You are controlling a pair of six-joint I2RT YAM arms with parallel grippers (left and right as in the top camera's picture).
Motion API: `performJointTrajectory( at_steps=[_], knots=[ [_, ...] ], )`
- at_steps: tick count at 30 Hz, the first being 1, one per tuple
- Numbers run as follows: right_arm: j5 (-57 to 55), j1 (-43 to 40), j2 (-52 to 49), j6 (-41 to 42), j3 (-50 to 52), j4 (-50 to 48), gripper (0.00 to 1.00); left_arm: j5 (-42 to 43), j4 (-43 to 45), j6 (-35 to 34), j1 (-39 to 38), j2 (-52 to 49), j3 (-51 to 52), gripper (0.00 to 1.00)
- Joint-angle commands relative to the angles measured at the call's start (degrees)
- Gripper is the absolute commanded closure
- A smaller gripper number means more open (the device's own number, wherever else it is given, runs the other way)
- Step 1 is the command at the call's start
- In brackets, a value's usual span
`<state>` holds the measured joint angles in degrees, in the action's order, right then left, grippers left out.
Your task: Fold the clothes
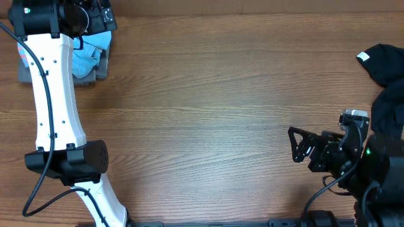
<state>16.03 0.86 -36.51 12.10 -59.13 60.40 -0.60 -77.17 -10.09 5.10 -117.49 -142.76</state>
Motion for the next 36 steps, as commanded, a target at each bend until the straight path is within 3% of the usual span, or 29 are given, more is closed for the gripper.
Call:
performJointTrajectory(
  at_steps=[1, 9, 14, 18, 23, 28, 36],
  knots=[
    [-1.03, 0.24, 6.25, -6.49, 7.76, -5.70, 0.00, 0.63, 0.00, 0.26, 0.11, -0.20, 0.11, 0.00],
    [-0.92, -0.35, 21.70, -10.82, 35.95, -31.63, 0.00, 0.63, 0.00, 0.26, 0.22, -0.20, 0.11, 0.00],
    [-0.83, -0.26, 25.64, -10.64, 52.22, -57.83, 0.00, 0.61, 0.00, 0.26, 0.22, -0.20, 0.11, 0.00],
    [-1.11, -0.28, 26.51, -10.60, 58.84, -70.20, 0.00, 0.61, 0.00, 0.26, 0.22, -0.20, 0.11, 0.00],
    [-3.34, -0.24, 28.68, -10.64, 58.66, -70.51, 0.00, 0.63, 0.00, 0.26, 0.22, -0.20, 0.11, 0.00],
    [-4.46, -0.24, 36.65, -10.64, 58.66, -62.07, 0.00, 0.63, 0.00, 0.26, 0.22, -0.20, 0.11, 0.00],
    [-5.35, -0.22, 36.35, -10.67, 58.66, -56.41, 0.00, 0.63, 0.00, 0.26, 0.22, -0.20, 0.11, 0.00]
  ],
)
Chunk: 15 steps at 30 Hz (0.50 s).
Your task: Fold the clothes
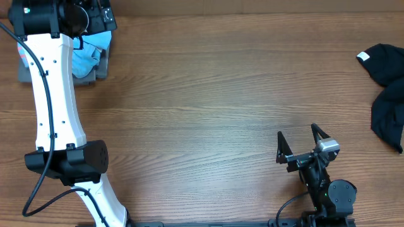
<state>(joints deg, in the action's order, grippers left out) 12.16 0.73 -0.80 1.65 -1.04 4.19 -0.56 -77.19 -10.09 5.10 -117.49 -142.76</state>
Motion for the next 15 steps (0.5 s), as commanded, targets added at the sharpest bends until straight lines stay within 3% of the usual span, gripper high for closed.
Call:
performJointTrajectory(
  at_steps=[1, 15],
  knots=[
    [-2.23, -0.09, 0.63, -0.22, 0.55, -0.13, 0.00, 0.59, 0.02, 0.24, 0.22, -0.20, 0.11, 0.00],
    [-3.15, -0.11, 0.63, -0.20, 0.55, -0.20, 0.00, 0.59, 0.02, 0.26, 0.22, -0.20, 0.11, 0.00]
  ],
)
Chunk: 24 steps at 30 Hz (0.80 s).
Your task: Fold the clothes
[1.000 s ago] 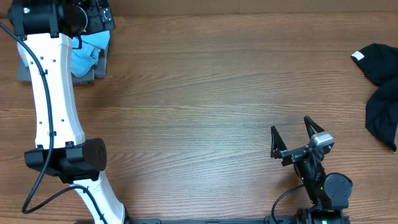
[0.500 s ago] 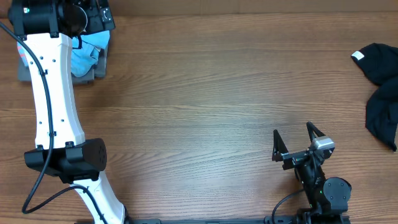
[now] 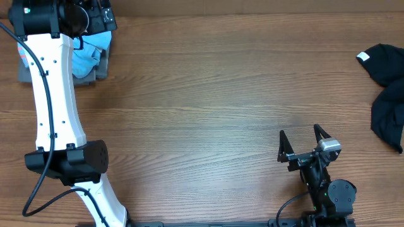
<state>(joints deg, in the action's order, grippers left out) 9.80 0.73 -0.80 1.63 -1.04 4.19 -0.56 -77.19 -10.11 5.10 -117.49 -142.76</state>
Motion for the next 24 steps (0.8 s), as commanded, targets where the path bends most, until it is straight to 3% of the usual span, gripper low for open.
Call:
performJointTrajectory(
  at_steps=[1, 24],
  knots=[
    [-0.79, -0.11, 0.63, -0.17, 0.55, -0.20, 0.00, 0.59, 0.02, 0.26, 0.22, -0.20, 0.11, 0.00],
    [-0.79, -0.11, 0.63, -0.17, 0.55, -0.20, 0.00, 0.37, -0.09, 0.28, -0.70, 1.55, 0.24, 0.00]
  ],
)
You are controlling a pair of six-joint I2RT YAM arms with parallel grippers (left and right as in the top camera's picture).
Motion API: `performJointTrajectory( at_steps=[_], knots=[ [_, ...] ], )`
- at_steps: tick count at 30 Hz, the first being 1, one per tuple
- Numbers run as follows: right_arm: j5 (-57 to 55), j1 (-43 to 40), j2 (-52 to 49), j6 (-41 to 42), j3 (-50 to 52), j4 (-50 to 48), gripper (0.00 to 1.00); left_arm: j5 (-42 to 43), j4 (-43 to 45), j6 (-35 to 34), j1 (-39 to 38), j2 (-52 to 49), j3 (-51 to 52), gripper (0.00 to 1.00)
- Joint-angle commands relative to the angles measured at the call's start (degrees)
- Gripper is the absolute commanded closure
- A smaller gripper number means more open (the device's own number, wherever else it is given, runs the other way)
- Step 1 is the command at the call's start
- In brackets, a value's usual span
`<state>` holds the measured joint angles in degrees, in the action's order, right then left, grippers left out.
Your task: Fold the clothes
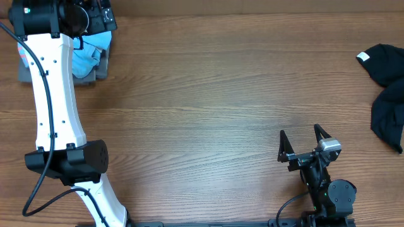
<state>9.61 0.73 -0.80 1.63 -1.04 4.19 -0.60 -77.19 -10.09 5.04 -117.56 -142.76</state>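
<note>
A crumpled black garment (386, 88) with a white label (364, 57) lies at the table's right edge. A stack of folded clothes (28, 70) topped by a light blue piece (87, 53) sits at the far left corner. My left gripper (101, 17) hangs over that stack, on or just above the blue piece; its jaws are too dark to read. My right gripper (301, 140) stands open and empty near the front edge, well left of the black garment.
The white left arm (53, 107) runs from its base (66, 161) at the front left up to the far corner. The right arm's base (328, 192) sits at the front right. The wooden table (208, 94) spans the view.
At first my right arm stood at the right edge, overlapping the black garment, its open gripper pointing left. By 1.3 s ago it was drawn back to its base, open and empty, with the garment fully uncovered. My left gripper has stayed over the folded stack throughout.
</note>
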Motion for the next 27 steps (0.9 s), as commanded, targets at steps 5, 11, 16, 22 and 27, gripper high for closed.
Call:
performJointTrajectory(
  at_steps=[5, 11, 16, 22, 27],
  knots=[
    [-0.59, -0.11, 0.63, -0.17, 0.55, -0.20, 0.00, 0.44, -0.04, 0.26, -3.34, 12.11, 6.36, 0.00],
    [-0.59, -0.11, 0.63, -0.17, 0.55, -0.17, 0.00, 0.44, 0.07, 0.26, -5.60, 34.34, 29.81, 0.00],
    [-0.59, -0.11, 0.63, -0.17, 0.55, -0.20, 0.00, 0.44, -0.09, 0.26, -5.49, 49.70, 45.35, 0.00],
    [-0.59, -0.11, 0.63, -0.17, 0.55, -0.20, 0.00, 0.22, -0.22, 0.28, -4.96, 66.75, 61.09, 0.00],
    [-0.59, -0.11, 0.63, -0.17, 0.55, -0.20, 0.00, -0.81, 11.13, 0.92, -5.86, 78.68, 74.79, 0.00]
  ],
)
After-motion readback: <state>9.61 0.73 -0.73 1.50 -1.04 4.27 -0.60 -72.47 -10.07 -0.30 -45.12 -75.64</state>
